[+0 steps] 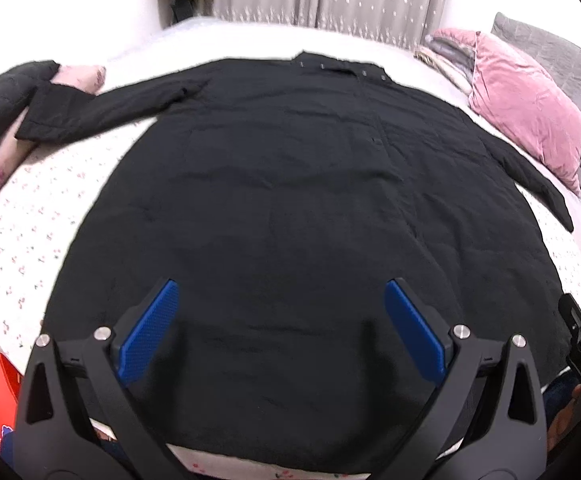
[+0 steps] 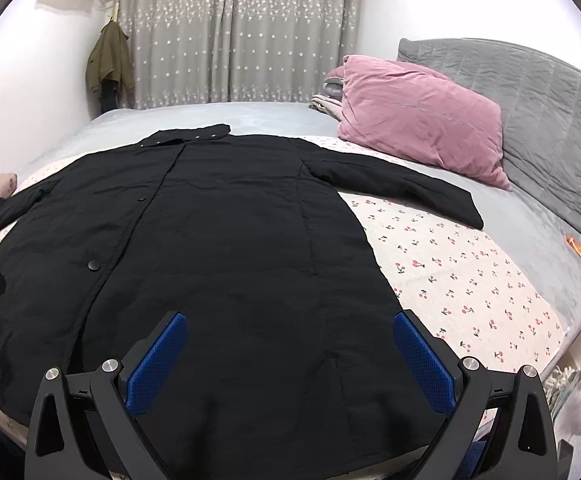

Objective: Fold large clothes

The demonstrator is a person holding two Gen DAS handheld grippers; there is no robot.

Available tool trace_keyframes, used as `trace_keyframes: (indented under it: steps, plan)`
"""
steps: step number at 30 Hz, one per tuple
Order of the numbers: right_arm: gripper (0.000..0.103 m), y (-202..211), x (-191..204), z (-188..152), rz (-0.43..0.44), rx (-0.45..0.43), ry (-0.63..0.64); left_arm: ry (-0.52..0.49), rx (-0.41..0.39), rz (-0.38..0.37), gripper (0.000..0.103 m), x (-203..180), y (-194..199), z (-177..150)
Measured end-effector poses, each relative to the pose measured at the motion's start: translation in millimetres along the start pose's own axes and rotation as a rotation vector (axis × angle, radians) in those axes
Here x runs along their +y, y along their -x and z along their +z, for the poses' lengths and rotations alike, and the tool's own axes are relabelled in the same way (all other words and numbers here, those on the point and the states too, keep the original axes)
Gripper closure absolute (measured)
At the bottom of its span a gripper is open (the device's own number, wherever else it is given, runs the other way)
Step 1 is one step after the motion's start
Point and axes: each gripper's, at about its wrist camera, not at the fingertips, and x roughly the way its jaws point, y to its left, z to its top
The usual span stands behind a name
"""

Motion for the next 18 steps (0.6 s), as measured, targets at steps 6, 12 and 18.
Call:
trace_keyframes:
  steps: [6,12,18]
  plan:
    - [0.0,-1.5,4.1,-0.4,0.006,0.005,-0.015,-0.012,0.021,0.019,0.001,2.3,3.6,0.2]
    - [0.0,-2.0,2.2,-1.1,0.01,-0.014,-0.027,0.009,0.015,0.01,0.001,3.6,3.3,0.9]
    - [0.0,-2.1,4.2,-2.2,0.007,0.01,-0.015,-0.004,-0.003,0.009,0.001,-0.2,4.8,-1.5]
